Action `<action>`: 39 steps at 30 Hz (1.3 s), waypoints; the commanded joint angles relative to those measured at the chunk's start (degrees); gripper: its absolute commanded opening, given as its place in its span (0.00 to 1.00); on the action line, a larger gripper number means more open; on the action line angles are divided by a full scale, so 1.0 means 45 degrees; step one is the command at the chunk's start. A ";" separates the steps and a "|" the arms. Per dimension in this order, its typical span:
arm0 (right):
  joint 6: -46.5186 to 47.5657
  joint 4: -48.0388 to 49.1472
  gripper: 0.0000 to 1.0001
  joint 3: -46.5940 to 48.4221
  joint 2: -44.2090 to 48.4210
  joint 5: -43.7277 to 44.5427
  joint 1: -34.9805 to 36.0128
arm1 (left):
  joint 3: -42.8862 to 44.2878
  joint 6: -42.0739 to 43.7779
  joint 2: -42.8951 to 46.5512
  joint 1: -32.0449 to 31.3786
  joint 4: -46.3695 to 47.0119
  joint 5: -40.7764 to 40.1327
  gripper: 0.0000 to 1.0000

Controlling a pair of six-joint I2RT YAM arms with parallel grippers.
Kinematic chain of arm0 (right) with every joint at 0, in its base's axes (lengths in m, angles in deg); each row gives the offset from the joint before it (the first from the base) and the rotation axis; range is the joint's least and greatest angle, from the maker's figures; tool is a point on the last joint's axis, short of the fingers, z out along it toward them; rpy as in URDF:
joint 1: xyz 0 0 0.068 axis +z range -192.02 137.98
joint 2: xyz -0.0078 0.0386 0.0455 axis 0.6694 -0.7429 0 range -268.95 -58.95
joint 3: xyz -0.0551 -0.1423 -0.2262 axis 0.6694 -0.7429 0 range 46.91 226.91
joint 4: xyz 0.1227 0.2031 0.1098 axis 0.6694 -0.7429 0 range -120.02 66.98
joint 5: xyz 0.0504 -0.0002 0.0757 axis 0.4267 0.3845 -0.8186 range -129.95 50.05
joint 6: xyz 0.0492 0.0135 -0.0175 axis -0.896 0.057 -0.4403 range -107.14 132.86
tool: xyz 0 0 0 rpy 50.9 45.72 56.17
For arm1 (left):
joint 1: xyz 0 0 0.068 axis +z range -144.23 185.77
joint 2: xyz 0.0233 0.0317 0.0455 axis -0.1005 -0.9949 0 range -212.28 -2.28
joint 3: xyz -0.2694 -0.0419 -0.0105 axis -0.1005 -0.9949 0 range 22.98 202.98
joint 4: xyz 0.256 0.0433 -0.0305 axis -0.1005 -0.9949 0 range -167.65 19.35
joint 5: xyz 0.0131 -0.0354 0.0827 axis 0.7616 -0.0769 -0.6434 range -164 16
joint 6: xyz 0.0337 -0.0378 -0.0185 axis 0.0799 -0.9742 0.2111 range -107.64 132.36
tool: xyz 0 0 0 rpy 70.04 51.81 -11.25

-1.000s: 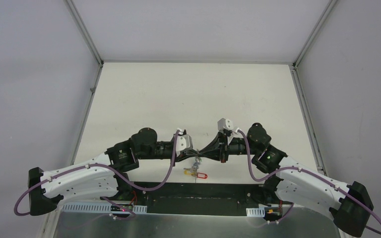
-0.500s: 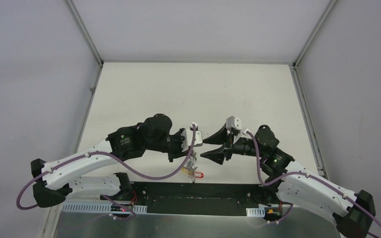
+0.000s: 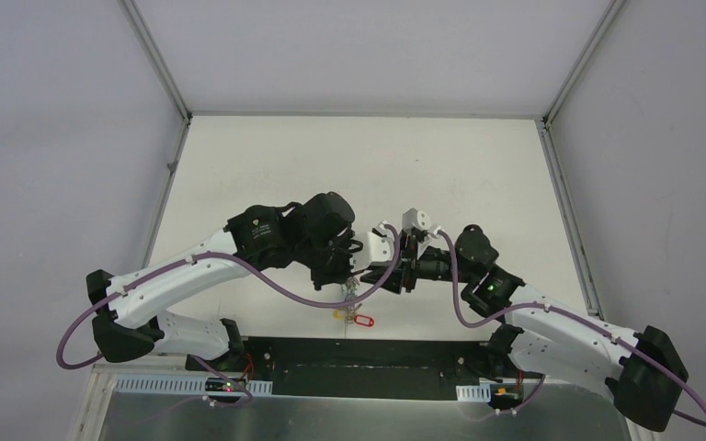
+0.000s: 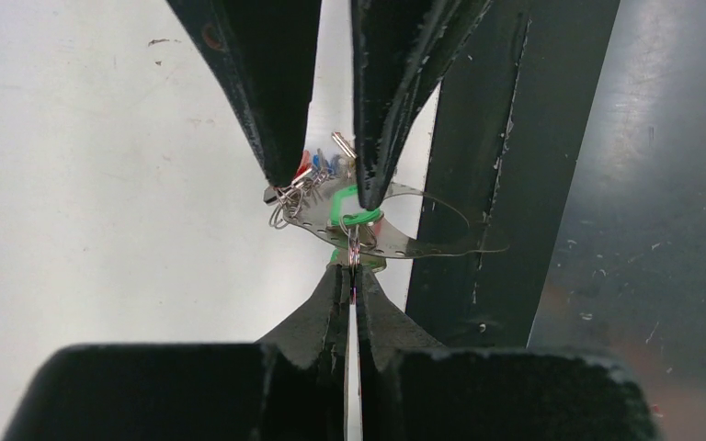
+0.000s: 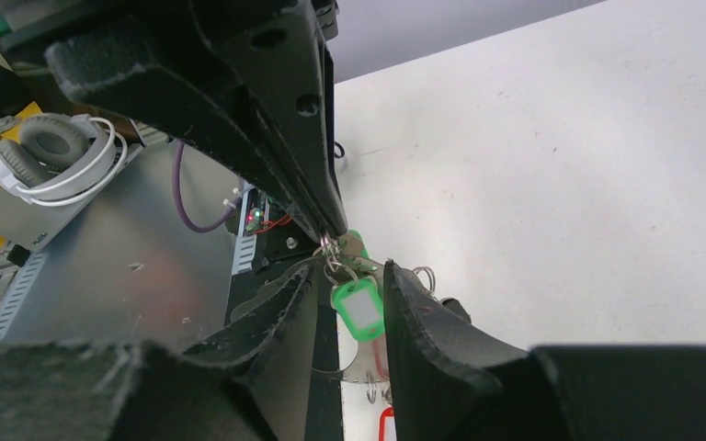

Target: Put the keys on the keyring

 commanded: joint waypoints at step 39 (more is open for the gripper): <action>-0.1241 0.4136 0.21 0.0015 -0.2241 -0.0996 0.0516 | -0.0750 -0.0333 0.1343 -0.0132 0.2062 0.0327 0.00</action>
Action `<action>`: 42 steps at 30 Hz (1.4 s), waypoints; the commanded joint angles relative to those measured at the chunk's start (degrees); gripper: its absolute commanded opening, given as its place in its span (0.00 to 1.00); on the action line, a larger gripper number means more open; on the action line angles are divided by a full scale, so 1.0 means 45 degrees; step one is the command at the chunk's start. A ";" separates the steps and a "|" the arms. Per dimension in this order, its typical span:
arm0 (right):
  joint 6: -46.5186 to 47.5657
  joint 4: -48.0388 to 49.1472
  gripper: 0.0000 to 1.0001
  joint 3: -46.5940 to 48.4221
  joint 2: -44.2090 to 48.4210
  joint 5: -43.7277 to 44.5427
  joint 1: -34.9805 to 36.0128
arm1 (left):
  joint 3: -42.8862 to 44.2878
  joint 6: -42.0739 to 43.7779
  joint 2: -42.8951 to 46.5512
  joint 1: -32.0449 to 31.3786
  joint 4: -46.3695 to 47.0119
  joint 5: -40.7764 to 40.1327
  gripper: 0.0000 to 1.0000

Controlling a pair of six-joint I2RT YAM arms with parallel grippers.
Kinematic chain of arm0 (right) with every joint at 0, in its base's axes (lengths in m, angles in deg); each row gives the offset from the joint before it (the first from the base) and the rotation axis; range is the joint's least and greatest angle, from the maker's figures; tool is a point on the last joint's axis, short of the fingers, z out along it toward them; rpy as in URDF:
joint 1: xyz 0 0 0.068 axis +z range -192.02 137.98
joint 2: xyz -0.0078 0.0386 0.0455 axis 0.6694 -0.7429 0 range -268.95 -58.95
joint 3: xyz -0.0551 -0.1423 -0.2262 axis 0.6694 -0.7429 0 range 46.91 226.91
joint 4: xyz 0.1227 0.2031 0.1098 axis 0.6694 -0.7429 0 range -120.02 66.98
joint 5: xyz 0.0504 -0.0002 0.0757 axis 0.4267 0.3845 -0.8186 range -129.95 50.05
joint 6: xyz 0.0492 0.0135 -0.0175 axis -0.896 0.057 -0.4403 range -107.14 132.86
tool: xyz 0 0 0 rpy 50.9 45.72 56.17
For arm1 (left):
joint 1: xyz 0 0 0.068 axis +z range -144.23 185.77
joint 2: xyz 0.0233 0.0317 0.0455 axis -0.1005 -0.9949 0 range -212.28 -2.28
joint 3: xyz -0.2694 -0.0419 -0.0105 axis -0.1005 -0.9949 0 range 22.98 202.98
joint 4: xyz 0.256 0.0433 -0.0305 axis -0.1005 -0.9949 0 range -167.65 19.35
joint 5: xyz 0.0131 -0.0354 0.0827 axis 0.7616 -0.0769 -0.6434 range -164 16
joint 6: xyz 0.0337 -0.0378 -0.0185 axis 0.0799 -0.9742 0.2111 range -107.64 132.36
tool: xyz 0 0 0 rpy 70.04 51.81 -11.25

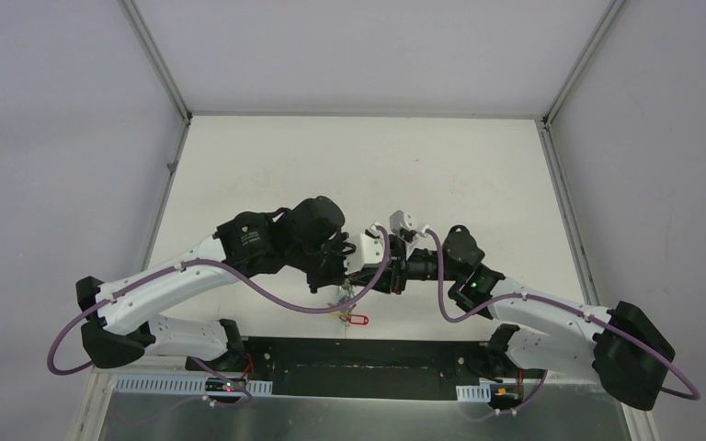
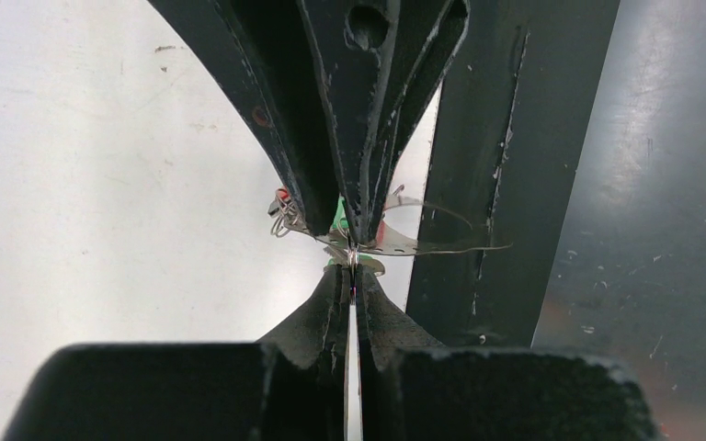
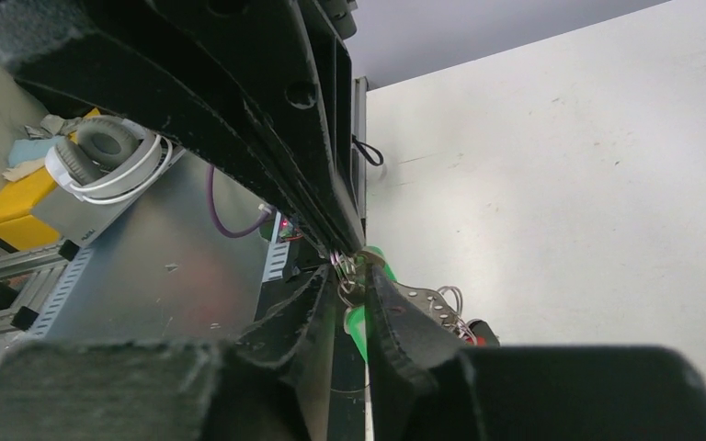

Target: Put the keys on the keyring

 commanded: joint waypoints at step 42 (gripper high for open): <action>0.1352 -0.1678 0.00 -0.0371 0.2378 0.0264 0.0146 | -0.4778 -0.4095 0.3953 0.2452 0.7623 0.5282 0.50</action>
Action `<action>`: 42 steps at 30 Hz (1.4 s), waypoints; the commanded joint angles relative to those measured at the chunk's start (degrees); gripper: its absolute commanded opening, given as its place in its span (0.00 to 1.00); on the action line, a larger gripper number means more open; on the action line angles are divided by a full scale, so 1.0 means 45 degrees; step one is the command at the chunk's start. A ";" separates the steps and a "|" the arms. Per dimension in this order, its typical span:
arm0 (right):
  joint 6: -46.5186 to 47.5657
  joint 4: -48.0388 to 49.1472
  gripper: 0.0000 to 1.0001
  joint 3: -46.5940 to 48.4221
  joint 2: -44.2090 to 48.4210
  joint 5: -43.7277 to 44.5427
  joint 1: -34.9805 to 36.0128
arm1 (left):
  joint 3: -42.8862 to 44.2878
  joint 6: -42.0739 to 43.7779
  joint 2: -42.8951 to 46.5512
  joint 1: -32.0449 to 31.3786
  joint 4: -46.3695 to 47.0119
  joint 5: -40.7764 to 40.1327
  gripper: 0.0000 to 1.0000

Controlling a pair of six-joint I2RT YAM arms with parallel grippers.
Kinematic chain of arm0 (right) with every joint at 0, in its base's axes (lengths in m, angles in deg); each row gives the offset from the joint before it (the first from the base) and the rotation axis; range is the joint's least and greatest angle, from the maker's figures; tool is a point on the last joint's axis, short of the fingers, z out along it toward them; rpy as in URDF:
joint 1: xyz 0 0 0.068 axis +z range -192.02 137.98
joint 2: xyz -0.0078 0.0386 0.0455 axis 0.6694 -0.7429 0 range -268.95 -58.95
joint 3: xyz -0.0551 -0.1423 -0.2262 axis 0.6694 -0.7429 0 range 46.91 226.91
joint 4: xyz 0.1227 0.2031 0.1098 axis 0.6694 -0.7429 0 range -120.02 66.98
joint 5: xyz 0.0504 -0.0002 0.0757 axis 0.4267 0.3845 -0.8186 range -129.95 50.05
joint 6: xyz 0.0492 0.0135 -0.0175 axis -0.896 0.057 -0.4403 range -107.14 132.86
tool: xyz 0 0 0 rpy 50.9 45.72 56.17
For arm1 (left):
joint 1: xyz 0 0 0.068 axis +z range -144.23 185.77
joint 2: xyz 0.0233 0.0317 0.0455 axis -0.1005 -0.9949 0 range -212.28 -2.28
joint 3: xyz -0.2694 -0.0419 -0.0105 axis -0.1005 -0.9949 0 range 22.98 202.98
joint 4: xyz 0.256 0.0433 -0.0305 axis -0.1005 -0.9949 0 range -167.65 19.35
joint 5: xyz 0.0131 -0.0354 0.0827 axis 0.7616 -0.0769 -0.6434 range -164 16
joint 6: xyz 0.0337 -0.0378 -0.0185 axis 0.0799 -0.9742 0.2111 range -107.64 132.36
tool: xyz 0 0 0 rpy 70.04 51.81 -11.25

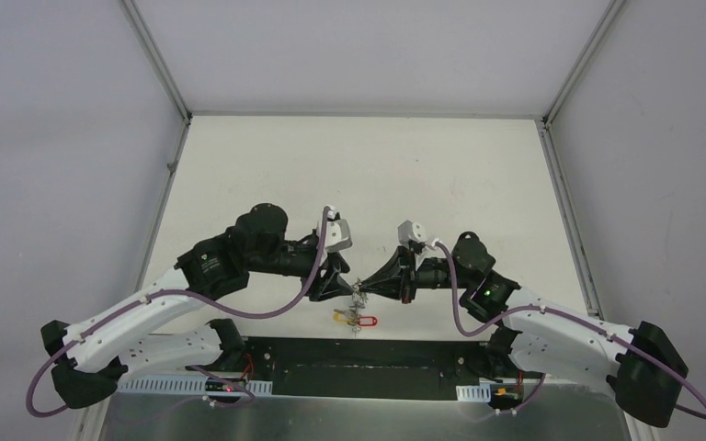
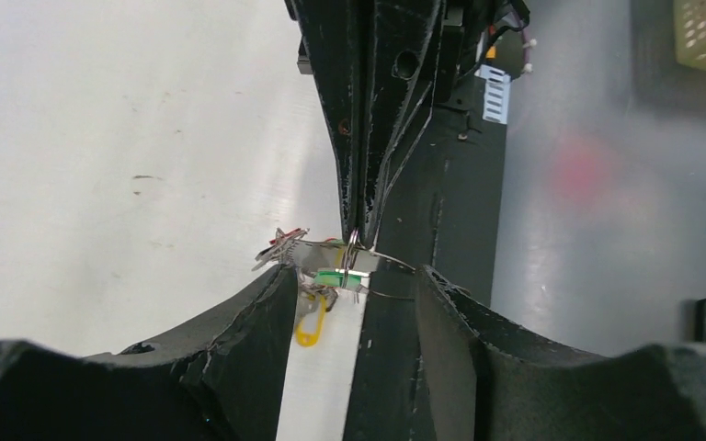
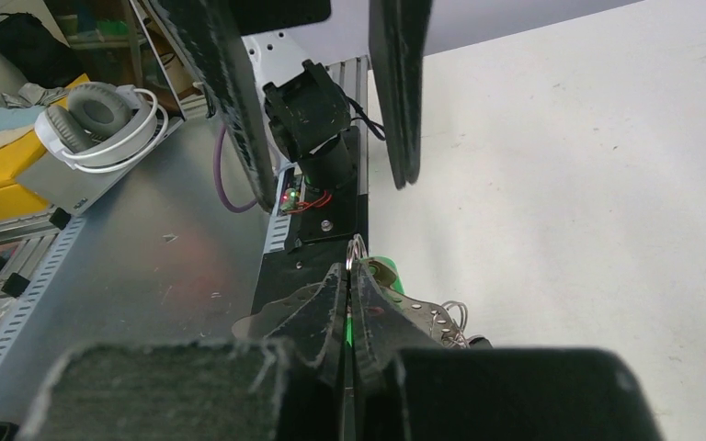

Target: Put the keys on the keyring

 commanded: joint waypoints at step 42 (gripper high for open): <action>0.0039 0.0125 0.46 0.0252 0.0974 0.1293 0.0022 | -0.0831 0.0179 -0.0751 0.1866 0.1968 0.3104 0.00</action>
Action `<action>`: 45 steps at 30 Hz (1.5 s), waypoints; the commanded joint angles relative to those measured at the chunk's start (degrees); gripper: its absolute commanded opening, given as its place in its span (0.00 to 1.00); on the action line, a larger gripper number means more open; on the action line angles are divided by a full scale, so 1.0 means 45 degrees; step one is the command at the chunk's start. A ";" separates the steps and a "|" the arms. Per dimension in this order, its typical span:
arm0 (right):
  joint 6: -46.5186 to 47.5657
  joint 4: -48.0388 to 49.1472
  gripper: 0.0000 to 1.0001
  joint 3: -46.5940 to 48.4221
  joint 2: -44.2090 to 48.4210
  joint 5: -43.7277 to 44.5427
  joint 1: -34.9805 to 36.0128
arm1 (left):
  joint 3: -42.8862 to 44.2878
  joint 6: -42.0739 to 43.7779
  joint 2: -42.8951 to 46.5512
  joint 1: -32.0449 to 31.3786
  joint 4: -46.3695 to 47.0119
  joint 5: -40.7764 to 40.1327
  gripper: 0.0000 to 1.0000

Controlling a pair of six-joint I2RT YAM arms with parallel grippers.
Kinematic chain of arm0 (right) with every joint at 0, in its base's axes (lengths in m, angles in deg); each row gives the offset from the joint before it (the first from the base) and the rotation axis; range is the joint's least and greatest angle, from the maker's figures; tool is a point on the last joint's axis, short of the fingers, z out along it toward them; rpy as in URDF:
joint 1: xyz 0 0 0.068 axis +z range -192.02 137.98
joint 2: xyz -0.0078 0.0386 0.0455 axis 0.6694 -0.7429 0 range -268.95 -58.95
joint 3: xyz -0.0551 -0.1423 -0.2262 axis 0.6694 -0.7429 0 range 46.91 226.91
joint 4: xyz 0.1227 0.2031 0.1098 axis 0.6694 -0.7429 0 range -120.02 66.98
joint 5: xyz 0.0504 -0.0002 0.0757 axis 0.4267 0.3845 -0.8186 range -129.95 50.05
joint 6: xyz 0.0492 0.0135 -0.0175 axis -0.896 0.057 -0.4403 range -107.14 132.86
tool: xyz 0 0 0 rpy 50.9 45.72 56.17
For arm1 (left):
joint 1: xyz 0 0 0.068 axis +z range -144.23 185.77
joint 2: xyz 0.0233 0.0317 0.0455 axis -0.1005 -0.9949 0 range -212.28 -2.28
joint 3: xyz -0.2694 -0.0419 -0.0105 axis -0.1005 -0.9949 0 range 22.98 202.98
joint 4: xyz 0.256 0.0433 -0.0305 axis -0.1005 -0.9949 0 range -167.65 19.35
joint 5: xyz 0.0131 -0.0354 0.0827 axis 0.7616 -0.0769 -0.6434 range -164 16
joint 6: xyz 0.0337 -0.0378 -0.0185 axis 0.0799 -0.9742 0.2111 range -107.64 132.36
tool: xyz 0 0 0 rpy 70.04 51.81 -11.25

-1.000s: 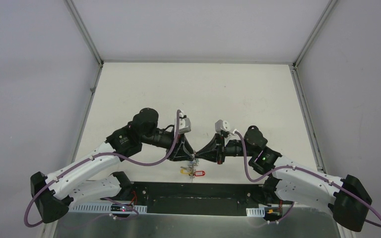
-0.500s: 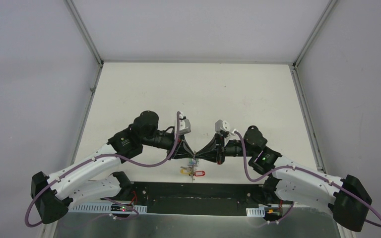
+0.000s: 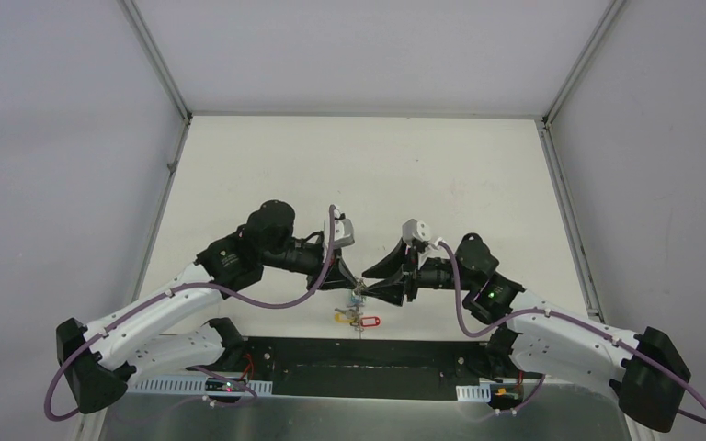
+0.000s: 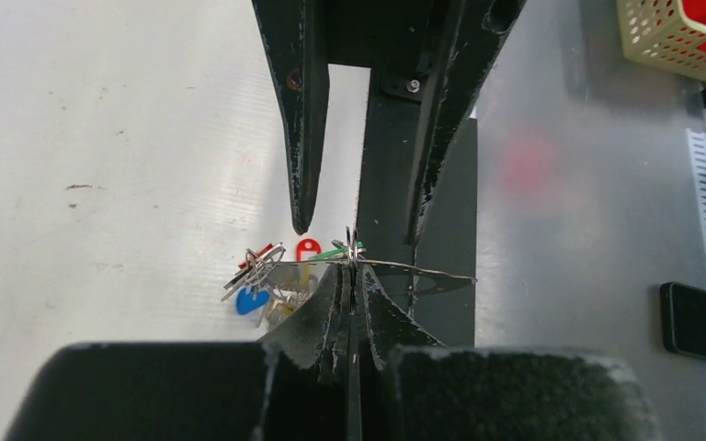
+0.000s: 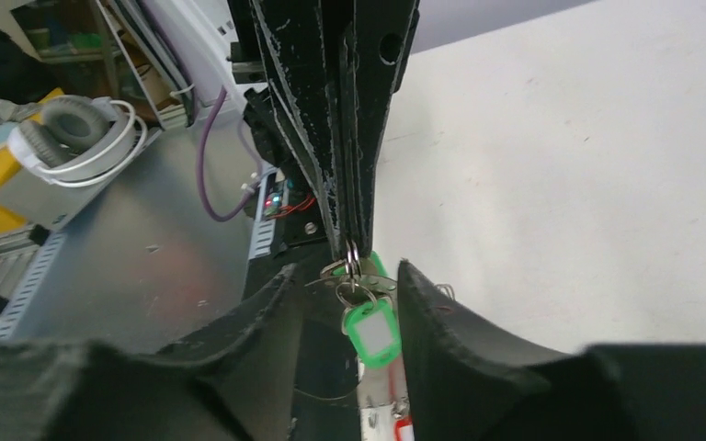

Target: Put the keys on the keyring

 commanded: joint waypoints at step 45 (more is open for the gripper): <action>-0.0644 0.3595 0.20 0.0988 -0.2932 -0.1127 0.0353 | 0.7455 0.3618 -0.3801 -0.2453 -0.8663 -0.4450 0.00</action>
